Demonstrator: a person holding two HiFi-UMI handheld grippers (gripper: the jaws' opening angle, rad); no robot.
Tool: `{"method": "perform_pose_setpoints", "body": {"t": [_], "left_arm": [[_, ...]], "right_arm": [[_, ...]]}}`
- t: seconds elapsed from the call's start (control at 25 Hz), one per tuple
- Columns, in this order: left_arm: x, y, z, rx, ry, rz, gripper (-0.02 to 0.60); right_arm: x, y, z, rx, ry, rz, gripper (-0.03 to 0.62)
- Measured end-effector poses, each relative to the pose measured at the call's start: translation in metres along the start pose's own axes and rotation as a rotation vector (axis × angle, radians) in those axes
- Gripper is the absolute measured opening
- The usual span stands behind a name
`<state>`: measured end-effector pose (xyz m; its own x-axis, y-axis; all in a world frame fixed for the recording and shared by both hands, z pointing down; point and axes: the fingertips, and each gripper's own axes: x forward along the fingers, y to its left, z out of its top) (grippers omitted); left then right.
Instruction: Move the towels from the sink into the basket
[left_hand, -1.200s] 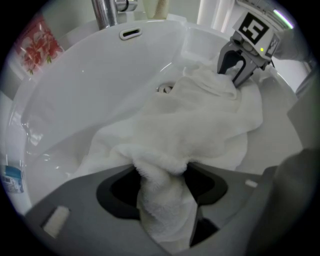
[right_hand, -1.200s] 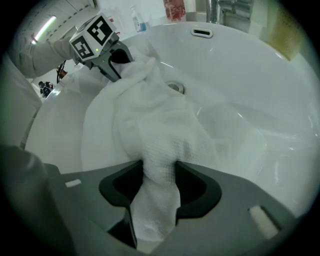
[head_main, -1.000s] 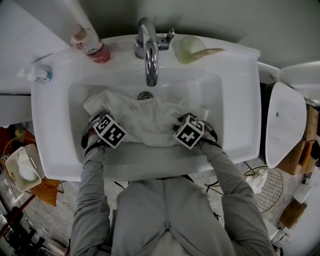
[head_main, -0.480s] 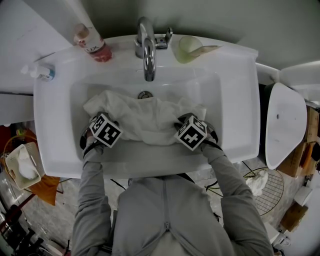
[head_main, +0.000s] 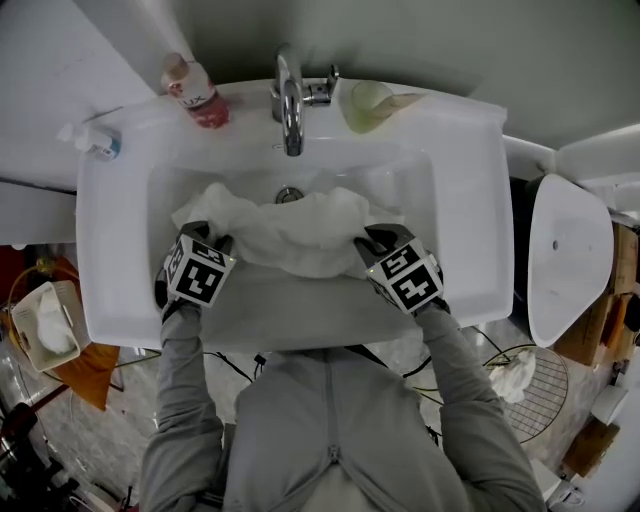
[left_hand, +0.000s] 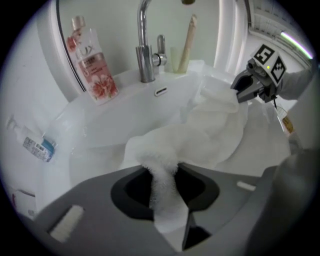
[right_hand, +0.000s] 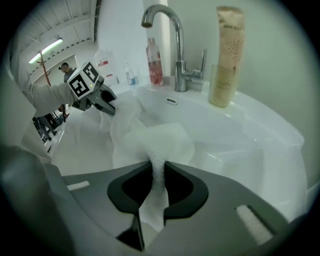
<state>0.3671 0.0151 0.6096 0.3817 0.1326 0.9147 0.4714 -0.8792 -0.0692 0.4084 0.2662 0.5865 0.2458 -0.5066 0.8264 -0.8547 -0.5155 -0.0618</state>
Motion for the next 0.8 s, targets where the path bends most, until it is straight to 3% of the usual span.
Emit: {"method": "perform_pose_setpoints", "body": {"t": [0.2, 0.36, 0.6, 0.8], "left_arm": [[-0.042, 0.000, 0.021, -0.061, -0.151, 0.073, 0.173], [-0.076, -0.003, 0.014, -0.149, -0.208, 0.152, 0.173], [-0.131, -0.026, 0.003, -0.251, -0.324, 0.226, 0.173], [-0.182, -0.051, -0.010, -0.358, -0.419, 0.338, 0.173]], "right_arm": [[-0.039, 0.000, 0.022, 0.010, -0.157, -0.042, 0.057], [-0.071, 0.003, 0.038, 0.018, -0.275, -0.054, 0.057], [-0.121, 0.019, 0.055, 0.035, -0.434, -0.014, 0.057], [-0.163, 0.033, 0.066, -0.008, -0.552, 0.038, 0.057]]}}
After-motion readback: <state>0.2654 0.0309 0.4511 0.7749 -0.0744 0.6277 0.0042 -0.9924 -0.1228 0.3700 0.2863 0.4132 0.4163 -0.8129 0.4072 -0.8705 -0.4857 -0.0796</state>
